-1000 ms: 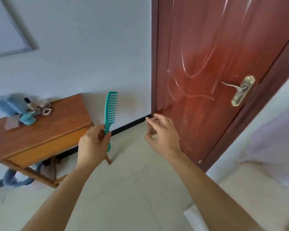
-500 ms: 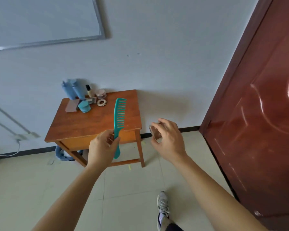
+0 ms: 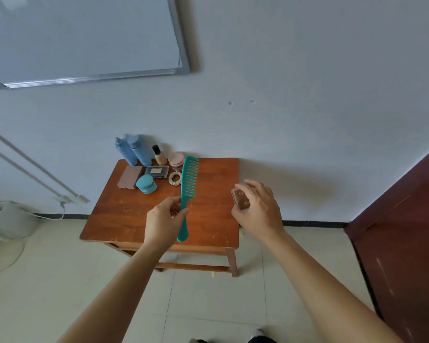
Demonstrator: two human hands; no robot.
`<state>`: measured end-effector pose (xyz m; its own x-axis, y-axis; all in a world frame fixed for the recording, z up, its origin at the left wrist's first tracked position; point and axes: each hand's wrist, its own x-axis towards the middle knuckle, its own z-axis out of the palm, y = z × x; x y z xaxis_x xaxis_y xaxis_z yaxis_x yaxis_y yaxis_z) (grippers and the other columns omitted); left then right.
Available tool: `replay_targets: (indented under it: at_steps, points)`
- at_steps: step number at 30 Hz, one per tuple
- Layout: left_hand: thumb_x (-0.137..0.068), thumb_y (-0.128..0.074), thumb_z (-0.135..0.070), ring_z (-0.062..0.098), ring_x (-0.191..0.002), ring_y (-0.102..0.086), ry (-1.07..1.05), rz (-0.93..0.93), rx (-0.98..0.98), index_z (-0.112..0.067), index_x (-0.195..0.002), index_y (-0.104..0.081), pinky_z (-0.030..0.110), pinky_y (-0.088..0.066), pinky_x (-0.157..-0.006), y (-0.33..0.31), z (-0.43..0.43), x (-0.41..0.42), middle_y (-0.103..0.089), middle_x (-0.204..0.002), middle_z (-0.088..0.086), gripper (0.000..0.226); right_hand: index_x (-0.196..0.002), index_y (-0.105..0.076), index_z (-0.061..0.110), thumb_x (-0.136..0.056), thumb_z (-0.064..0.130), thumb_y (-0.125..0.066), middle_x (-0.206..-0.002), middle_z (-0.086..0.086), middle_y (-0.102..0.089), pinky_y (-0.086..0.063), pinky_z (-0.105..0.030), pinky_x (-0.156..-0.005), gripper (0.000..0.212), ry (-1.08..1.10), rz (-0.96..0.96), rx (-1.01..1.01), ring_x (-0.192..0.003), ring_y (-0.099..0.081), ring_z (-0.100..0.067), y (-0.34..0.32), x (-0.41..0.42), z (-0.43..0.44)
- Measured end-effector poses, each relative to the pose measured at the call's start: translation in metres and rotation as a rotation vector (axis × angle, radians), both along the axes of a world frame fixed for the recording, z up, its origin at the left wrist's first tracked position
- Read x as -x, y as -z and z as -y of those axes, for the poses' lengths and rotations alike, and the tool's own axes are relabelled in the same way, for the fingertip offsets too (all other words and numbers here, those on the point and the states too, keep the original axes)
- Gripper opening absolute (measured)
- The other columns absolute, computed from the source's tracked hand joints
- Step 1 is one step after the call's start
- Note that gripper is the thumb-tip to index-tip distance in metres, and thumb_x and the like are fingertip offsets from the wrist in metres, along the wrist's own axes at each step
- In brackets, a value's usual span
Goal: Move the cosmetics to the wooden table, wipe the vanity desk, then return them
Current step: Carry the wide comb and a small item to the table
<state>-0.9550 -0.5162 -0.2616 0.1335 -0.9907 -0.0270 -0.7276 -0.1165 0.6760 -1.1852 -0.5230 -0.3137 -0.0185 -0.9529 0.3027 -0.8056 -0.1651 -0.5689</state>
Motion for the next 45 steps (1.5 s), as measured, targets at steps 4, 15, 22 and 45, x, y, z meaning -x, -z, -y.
replay_targets:
  at_steps: [4,15,22,45]
  points:
    - [-0.091,-0.066,-0.022,0.011,-0.092,-0.06,-0.011,0.012,-0.082,-0.018,-0.126,-0.059,0.025,-0.055,-0.073,0.022,0.051,-0.016,-0.065,-0.108,-0.003,0.036,-0.129,-0.06,0.023,-0.076,0.029,-0.074,-0.134,0.002,-0.054,-0.056,-0.039,-0.084,0.055,-0.025,-0.006,-0.041,-0.118,-0.051,-0.023,0.015,-0.016,0.05]
    - [-0.092,-0.063,-0.014,0.012,-0.096,-0.063,0.129,-0.078,-0.314,-0.022,-0.134,-0.047,0.029,-0.057,-0.079,0.099,0.216,-0.051,-0.064,-0.11,-0.002,0.046,-0.113,-0.06,0.026,-0.075,0.029,-0.073,-0.131,0.001,-0.054,-0.054,-0.035,-0.082,0.04,0.135,-0.016,-0.173,-0.115,-0.052,-0.024,0.051,-0.067,0.202]
    - [-0.094,-0.058,-0.009,0.006,-0.083,-0.057,0.234,-0.043,-0.489,-0.021,-0.134,-0.044,0.013,-0.049,-0.062,0.165,0.268,-0.064,-0.053,-0.095,-0.011,0.044,-0.109,-0.061,0.022,-0.079,0.027,-0.073,-0.129,-0.001,-0.052,-0.041,-0.023,-0.084,0.032,0.167,-0.051,-0.358,-0.117,-0.052,-0.022,0.103,-0.098,0.268]
    - [-0.097,-0.046,-0.05,0.017,-0.118,-0.054,0.243,0.272,-0.179,-0.026,-0.136,-0.043,0.034,-0.058,-0.083,0.132,0.283,-0.057,-0.049,-0.139,-0.003,0.046,-0.135,-0.055,0.02,-0.1,0.04,-0.049,-0.152,-0.005,-0.039,-0.041,-0.038,-0.107,0.04,0.207,-0.148,-0.343,-0.141,-0.035,-0.023,0.075,-0.084,0.281]
